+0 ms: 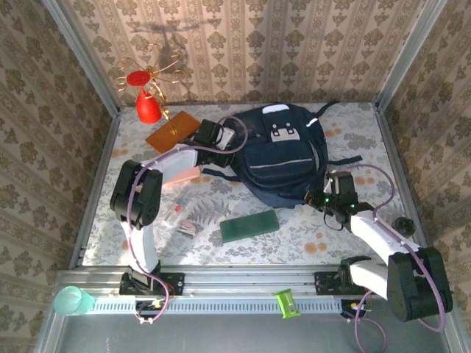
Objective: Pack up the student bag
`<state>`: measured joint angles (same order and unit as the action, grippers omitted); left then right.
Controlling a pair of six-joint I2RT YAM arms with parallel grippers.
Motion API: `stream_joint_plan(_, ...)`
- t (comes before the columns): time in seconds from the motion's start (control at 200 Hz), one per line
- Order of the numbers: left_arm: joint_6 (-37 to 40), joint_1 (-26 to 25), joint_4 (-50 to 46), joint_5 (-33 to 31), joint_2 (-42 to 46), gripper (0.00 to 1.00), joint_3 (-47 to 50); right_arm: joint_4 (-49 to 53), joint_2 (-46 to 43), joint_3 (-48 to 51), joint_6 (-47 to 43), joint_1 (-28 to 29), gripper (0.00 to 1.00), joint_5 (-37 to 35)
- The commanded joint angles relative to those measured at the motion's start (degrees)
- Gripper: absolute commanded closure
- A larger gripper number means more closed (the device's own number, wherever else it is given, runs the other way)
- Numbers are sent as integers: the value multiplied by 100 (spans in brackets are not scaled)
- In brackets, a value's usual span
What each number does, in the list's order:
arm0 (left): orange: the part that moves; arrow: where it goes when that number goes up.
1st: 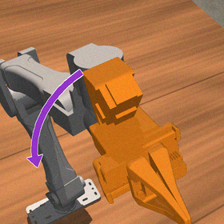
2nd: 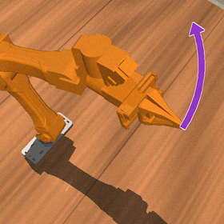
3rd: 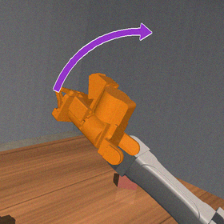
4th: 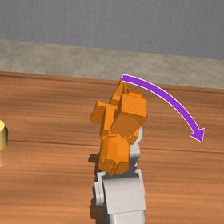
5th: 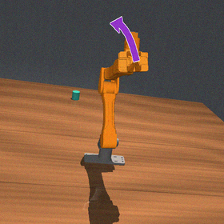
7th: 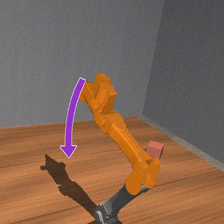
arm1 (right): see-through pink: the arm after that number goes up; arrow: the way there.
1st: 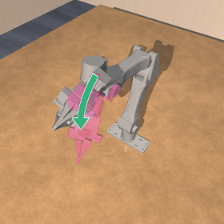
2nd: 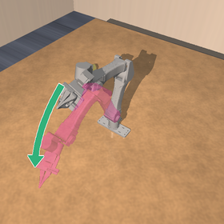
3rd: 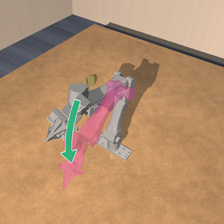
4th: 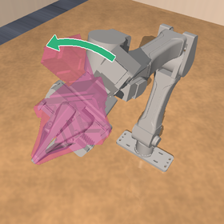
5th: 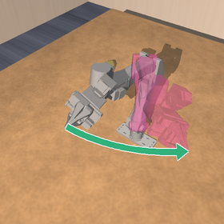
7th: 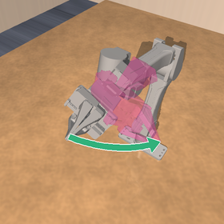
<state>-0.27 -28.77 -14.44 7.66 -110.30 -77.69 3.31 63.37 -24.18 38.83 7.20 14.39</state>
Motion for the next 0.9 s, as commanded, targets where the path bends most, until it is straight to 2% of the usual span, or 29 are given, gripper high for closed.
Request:
stream_joint_plan(0.0, -91, 116, 248, -151, 265, 67, 63, -266, -70, 221, 336, 188, 100, 22)
stream_joint_plan(0.065, -180, 123, 318, -176, 475, 65, 237, -403, -71, 282, 509, 363, 100, -61)
stream_joint_plan(0.275, -591, 166, 631, -230, 1437, 58, 1190, -630, -99, 292, 843, 889, 91, -448)
stream_joint_plan(0.51, -1118, 223, 826, -99, 2285, 56, 2154, -565, 212, 27, 560, 1206, 79, -313)
stream_joint_plan(0.63, -1536, 225, 1091, 200, 2639, 54, 2574, 257, 421, -398, -8, 1280, 67, -244)
stream_joint_plan(0.725, -1800, 164, 1292, 516, 2905, 52, 2985, 1478, 67, -743, -539, 1278, 55, -1282)
stream_joint_plan(0.775, -1811, 72, 1290, 563, 3059, 50, 3188, 1793, -265, -803, -735, 1280, 45, -1802)
stream_joint_plan(0.835, -1788, -49, 1165, 389, 3280, 46, 3414, 1951, -578, -869, -907, 1275, 31, -2008)
stream_joint_plan(0.895, -1756, -143, 978, 150, 3506, 42, 3592, 2010, -680, -975, -1000, 1343, 23, -1960)
